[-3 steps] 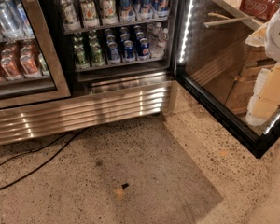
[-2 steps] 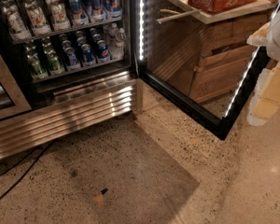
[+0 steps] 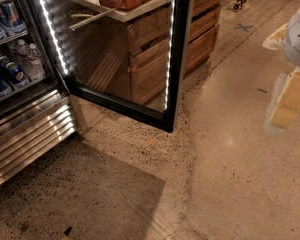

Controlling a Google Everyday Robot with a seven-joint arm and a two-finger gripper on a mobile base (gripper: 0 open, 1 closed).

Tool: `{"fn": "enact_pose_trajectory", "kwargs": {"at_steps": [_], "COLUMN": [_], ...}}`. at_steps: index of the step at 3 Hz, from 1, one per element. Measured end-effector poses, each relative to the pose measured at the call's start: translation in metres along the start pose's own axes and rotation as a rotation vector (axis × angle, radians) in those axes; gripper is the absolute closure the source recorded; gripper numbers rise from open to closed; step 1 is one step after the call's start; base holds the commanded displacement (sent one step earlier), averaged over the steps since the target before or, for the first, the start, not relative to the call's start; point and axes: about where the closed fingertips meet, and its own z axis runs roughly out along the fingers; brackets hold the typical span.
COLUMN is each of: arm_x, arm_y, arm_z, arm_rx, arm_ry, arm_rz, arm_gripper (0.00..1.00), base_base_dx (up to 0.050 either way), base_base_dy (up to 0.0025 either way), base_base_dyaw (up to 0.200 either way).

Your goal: Close right fridge door

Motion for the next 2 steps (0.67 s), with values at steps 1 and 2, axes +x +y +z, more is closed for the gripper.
{"fn": "enact_pose_trajectory", "kwargs": {"at_steps": [1, 2], "arm_x": [0.0, 0.0], "arm_y": [0.0, 0.0], "arm_z": [0.0, 0.0], "arm_rx": [0.0, 0.0], "arm_ry": [0.0, 0.0], "arm_rz": [0.0, 0.0], "arm_gripper": [0.0, 0.0], "base_base_dx": [0.044, 0.035], "base_base_dy": [0.00206, -0.00255], "base_base_dyaw": [0.094, -0.141]}}
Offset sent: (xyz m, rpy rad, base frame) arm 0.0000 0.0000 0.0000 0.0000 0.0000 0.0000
